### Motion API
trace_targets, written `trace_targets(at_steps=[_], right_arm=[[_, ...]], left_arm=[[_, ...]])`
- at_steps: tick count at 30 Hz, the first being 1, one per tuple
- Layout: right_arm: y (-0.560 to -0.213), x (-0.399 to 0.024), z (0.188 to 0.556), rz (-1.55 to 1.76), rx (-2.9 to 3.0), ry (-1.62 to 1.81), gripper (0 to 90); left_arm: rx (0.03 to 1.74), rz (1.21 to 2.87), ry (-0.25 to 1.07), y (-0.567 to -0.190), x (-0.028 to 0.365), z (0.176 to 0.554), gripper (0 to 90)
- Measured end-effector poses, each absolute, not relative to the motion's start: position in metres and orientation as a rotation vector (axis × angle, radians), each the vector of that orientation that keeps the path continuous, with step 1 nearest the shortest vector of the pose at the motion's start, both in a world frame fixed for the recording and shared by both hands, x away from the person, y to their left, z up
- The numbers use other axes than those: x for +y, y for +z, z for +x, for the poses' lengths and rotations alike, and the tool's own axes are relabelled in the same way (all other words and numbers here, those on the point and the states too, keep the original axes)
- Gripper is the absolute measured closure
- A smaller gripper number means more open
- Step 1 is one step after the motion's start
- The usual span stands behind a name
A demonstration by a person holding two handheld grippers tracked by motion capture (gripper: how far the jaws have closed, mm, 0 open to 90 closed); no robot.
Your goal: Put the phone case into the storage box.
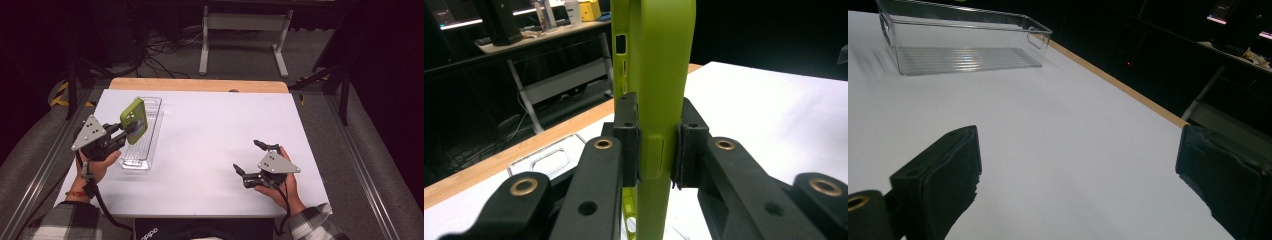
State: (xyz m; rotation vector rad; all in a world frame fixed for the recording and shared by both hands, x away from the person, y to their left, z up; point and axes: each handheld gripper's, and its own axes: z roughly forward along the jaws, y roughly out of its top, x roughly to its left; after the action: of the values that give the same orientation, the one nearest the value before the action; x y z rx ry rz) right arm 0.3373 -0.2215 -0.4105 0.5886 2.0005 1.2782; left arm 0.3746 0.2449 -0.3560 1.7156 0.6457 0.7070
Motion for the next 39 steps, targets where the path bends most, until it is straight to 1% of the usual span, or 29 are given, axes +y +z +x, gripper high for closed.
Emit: trace_targets(at_steps=[8,18,25,27,28,34,39], right_arm=[[-0.408,-0.223,0.338,0.602,1.998,1.304,5.4],[-0.410,-0.222,0.340,0.599,2.020,1.300,5.7],[-0.411,-0.223,0.343,0.618,2.020,1.291,5.9],[-0.412,-0.223,0.345,0.625,2.023,1.284,5.9],[-0.412,-0.222,0.346,0.628,2.023,1.277,6.0],[-0.415,-0.221,0.348,0.638,2.033,1.260,6.1],[-0.417,-0.220,0.347,0.620,2.052,1.237,6.2]], left_arm=[[0.659,1.682,0.702,-0.353,0.257,0.374,77.3],[0.648,1.727,0.667,-0.358,0.257,0.385,77.3],[0.643,1.759,0.588,-0.366,0.265,0.417,77.3],[0.644,1.764,0.580,-0.367,0.265,0.421,77.4],[0.641,1.772,0.556,-0.371,0.266,0.433,77.4],[0.646,1.824,0.538,-0.377,0.262,0.454,77.4],[0.663,1.832,0.528,-0.381,0.258,0.468,77.4]])
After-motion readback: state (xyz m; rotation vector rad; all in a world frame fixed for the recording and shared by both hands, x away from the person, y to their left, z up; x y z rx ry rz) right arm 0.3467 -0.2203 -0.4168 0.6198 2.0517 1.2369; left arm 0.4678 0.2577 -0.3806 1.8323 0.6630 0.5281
